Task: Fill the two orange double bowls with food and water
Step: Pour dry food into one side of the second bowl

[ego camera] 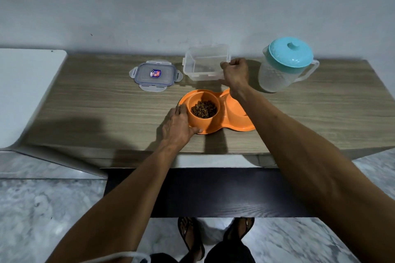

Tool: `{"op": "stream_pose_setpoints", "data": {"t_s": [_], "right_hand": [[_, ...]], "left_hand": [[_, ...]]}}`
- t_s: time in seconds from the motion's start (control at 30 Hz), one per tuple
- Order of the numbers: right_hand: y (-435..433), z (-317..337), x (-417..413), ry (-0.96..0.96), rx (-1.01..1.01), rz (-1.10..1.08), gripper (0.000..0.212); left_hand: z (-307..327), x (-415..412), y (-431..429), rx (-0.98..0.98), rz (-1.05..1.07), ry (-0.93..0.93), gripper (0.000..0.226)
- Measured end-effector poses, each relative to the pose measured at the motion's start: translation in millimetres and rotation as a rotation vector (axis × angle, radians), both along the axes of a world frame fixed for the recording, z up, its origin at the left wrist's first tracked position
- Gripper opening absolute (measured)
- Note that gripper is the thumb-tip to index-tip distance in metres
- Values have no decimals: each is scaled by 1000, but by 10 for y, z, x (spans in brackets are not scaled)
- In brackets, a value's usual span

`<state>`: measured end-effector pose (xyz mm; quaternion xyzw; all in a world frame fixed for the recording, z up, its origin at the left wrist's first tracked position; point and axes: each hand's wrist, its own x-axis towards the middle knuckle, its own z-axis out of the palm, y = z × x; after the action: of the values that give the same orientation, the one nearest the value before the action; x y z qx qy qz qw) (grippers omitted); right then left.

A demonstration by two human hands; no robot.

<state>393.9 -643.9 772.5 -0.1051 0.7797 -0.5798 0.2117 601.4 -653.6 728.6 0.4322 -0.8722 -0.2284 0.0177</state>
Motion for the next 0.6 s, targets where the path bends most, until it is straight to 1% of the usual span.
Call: {"op": "stream_pose_setpoints", "data": {"t_s": [0.1,0.17,0.23,0.3,0.43,0.6], "right_hand": [[-185,-106,-70,-83,53,-17,16],[-261,-139,-92,-149,66,-31,18],[-316,-180,-114,-174,96,-42,23],[-343,-223,-131,-176,125,-67,27],[-325,-243,-117,-174,167,-62,26],[-126,-152,-160,-129,195,-24,35]], "left_hand": [[4,-6,2,-1,-1,-5,92],[-1,-5,-1,-4,0,-3,93],[-16,-3,-5,4,2,-4,92],[-30,-3,-10,13,4,-8,92],[-48,-3,-15,20,6,-16,95],[1,-12,-15,33,-36,-28,103]]}}
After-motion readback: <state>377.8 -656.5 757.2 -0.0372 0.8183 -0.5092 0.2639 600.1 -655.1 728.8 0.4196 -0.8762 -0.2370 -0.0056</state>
